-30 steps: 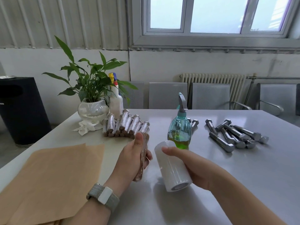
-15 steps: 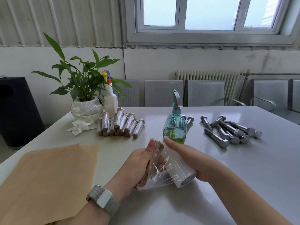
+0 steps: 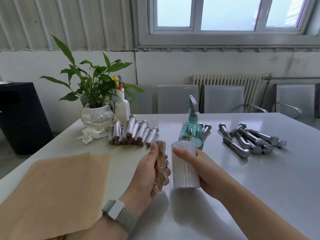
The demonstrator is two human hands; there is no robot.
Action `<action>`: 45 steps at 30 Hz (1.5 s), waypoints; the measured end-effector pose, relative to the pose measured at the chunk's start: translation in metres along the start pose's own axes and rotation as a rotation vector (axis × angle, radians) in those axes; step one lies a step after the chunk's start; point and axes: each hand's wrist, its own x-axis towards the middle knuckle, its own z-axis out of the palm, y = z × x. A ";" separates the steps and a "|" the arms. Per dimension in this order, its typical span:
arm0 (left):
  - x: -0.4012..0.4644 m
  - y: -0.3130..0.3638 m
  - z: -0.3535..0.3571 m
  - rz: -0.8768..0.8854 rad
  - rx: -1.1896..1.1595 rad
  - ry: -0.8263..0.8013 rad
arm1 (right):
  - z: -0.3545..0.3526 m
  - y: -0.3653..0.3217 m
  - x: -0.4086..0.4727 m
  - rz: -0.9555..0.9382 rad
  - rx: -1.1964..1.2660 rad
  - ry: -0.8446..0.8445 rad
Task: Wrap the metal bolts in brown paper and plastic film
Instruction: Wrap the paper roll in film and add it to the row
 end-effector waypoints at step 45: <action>0.002 -0.012 0.002 0.151 -0.143 -0.028 | 0.037 0.028 0.001 -0.322 -0.205 0.428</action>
